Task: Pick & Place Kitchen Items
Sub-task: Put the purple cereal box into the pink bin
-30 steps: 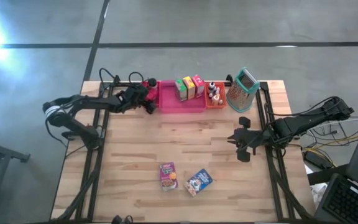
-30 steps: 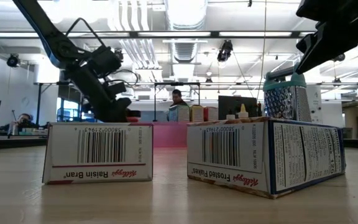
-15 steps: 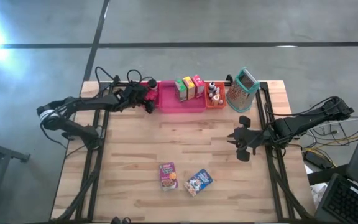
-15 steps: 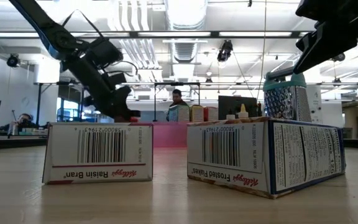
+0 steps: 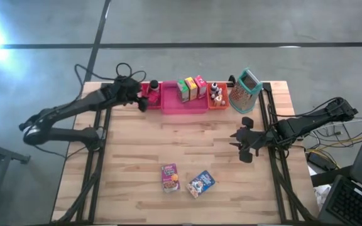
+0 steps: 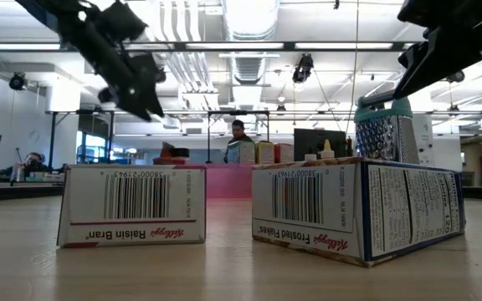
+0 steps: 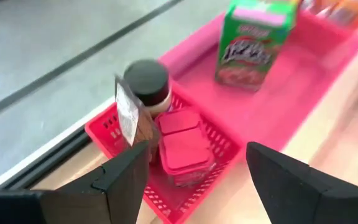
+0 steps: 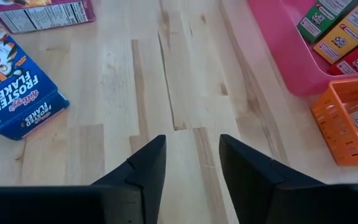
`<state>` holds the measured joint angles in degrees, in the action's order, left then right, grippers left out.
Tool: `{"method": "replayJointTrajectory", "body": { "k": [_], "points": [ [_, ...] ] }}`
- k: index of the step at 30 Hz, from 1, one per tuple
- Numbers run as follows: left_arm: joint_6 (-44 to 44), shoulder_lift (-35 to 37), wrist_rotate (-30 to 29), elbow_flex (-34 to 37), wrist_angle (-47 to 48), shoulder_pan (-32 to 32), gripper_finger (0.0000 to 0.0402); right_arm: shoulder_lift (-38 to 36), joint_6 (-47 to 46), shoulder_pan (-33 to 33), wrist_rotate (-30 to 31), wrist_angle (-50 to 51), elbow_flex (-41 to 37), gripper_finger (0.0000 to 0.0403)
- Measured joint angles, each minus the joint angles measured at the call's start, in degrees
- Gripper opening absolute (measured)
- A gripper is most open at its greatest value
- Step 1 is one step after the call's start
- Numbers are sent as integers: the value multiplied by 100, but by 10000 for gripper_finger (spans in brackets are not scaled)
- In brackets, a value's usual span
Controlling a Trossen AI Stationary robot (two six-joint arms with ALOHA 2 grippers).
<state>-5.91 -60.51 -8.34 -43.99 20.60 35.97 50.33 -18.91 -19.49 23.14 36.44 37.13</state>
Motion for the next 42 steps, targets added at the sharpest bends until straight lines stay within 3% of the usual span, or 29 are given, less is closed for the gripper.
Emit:
{"method": "replayJointTrajectory", "body": {
  "k": [10, 19, 26, 34, 42],
  "points": [
    [-227, 894, -207, 9, -11, -1413, 267, -11, -86, 2, -2, -128, 3, 174],
    [-764, 825, -2195, -46, -136, -3598, 265, -450, -337, 0, -68, 31, 271, 196],
    [-1117, 457, -2975, -33, -675, -5092, 265, -1119, -167, -2, -76, 213, 373, 207],
    [-1816, -43, -2944, -24, -944, -5929, 265, -1654, -108, 0, -68, 396, 366, 220],
    [-2312, -662, -2715, -24, -981, -6205, 265, -1606, -97, 2, -66, 364, 361, 238]
  ]
}}
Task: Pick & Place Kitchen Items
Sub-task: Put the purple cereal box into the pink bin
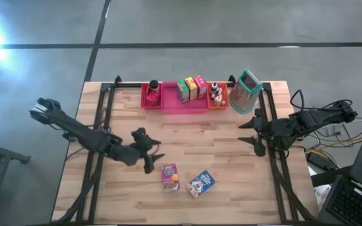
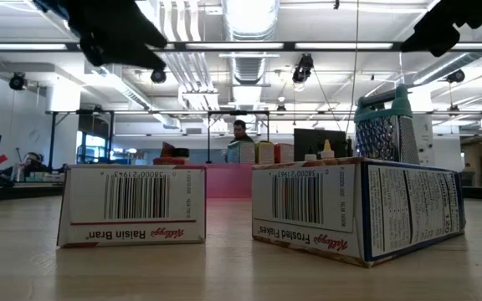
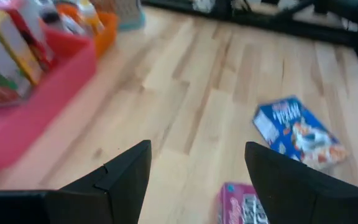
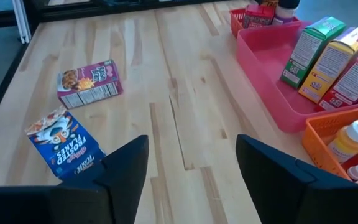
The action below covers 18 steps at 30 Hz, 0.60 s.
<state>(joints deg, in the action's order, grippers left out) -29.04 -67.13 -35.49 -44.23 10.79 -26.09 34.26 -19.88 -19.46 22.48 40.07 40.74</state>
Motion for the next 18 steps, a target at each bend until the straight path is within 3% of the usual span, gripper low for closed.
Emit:
{"method": "replayJointTrajectory", "body": {
  "k": [5, 9, 18],
  "points": [
    [-592, -552, 635, -37, -90, -2, 265, 37, -2, 0, 2, -15, -3, 253],
    [-1172, -814, 784, -153, -115, 0, 265, 62, 65, 0, 4, -14, -3, 265],
    [-846, -851, 783, -461, -116, 0, 265, 111, 83, 0, 2, -15, -3, 292]
  ]
}}
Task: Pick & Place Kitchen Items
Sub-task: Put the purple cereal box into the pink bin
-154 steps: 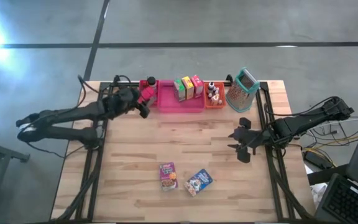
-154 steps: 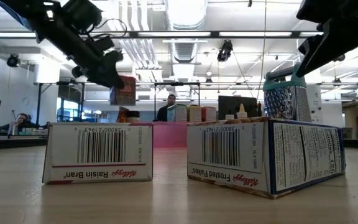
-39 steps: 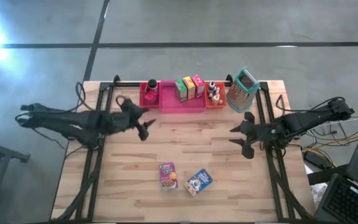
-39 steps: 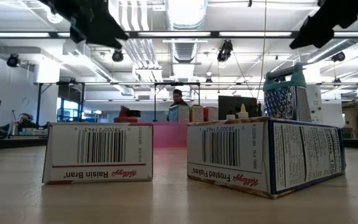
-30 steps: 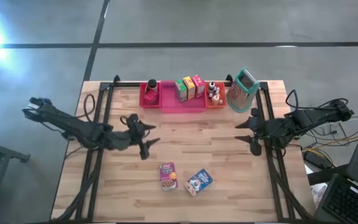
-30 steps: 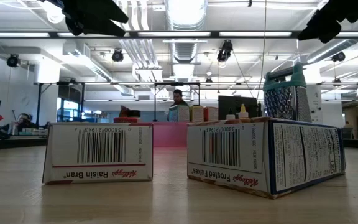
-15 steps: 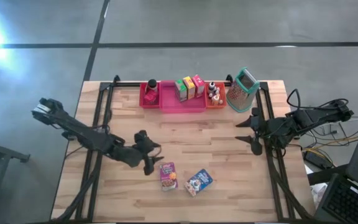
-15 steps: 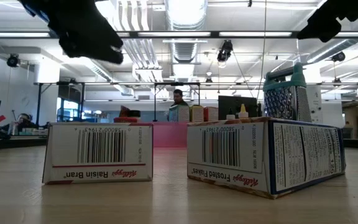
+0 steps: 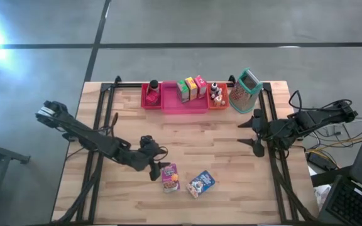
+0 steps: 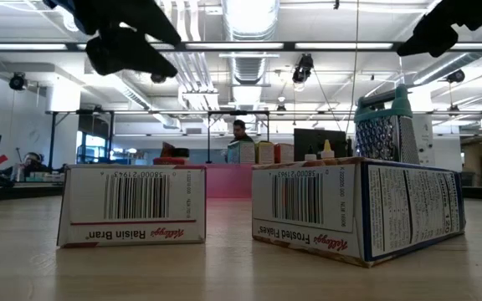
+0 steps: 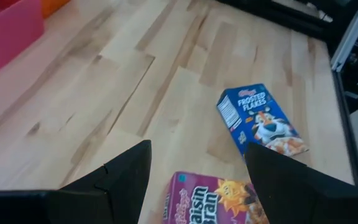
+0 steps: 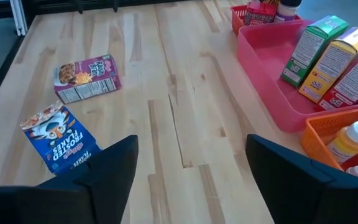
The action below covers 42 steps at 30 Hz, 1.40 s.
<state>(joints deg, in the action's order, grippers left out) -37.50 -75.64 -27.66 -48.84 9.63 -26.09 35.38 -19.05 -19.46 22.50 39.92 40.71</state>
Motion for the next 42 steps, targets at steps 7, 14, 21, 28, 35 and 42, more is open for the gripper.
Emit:
{"method": "replayJointTrajectory", "body": {
  "k": [7, 14, 21, 28, 35, 42],
  "points": [
    [-257, 13, 3, -64, 2, 9, 264, 23, -151, -2, 107, -422, 0, 313],
    [-229, -278, 125, -136, 6, 15, 264, 727, 196, -198, -205, -722, -1, 317],
    [-113, -943, 327, -840, 140, 15, 264, 1653, 135, -914, -197, -1190, 4, 282],
    [-292, -1837, 683, -2047, 1058, 43, 264, 2224, -176, -1604, -166, -1233, 267, 242],
    [-117, -2716, 1371, -3323, 1557, 94, 264, 2326, -149, -1628, -133, -1143, 407, 221],
    [62, -3347, 1455, -4178, 2141, 110, 264, 2291, -177, -1631, -136, -1104, 407, 224]
  ]
}}
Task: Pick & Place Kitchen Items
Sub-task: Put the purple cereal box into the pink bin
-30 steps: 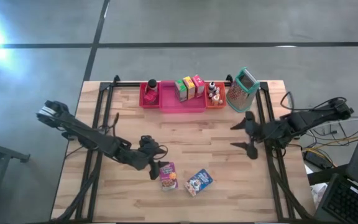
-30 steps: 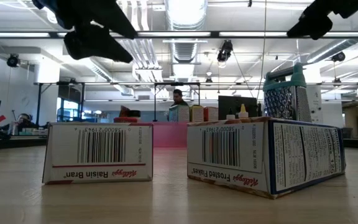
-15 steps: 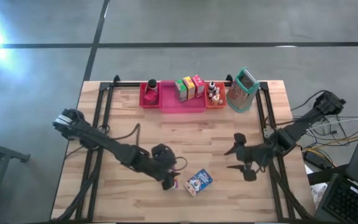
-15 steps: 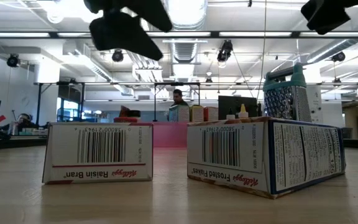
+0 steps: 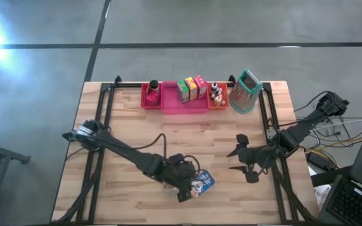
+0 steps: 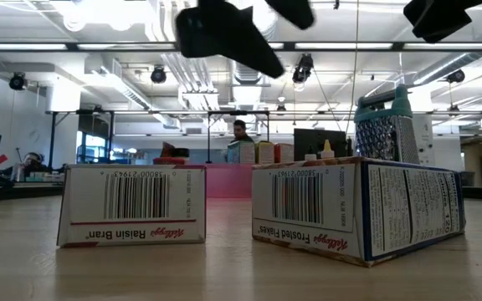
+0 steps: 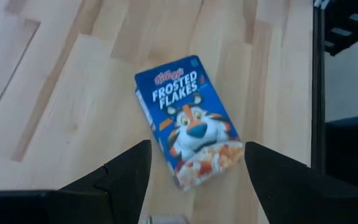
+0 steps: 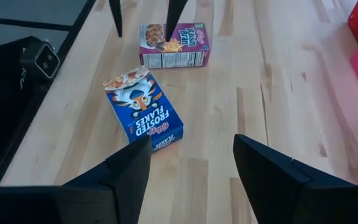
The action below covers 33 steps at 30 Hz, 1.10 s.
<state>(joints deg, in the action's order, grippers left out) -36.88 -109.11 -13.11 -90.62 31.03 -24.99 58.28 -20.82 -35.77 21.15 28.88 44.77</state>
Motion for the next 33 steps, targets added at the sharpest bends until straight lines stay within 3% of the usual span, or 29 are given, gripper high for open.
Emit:
{"method": "replayJointTrajectory", "body": {
  "k": [8, 13, 17, 23, 29, 33],
  "points": [
    [215, -266, -58, -429, -173, 5, 264, 0, 3, 2, -2, 50, 0, 237],
    [227, -245, -599, -423, -359, 17, 264, 0, 2, 2, -2, 53, 0, 244],
    [226, -235, -645, -439, -373, 19, 264, -5, -28, 4, -2, 79, 0, 250],
    [208, -130, -733, -414, 277, -9, 264, -312, 4, 15, 138, 593, 8, 240],
    [-288, -24, -1662, -323, 1004, -150, 264, -1145, -68, 20, 1274, 1316, 4, 221],
    [-409, -21, -1853, -285, 1232, -259, 264, -1957, -94, 24, 1641, 1917, 4, 213]
  ]
}}
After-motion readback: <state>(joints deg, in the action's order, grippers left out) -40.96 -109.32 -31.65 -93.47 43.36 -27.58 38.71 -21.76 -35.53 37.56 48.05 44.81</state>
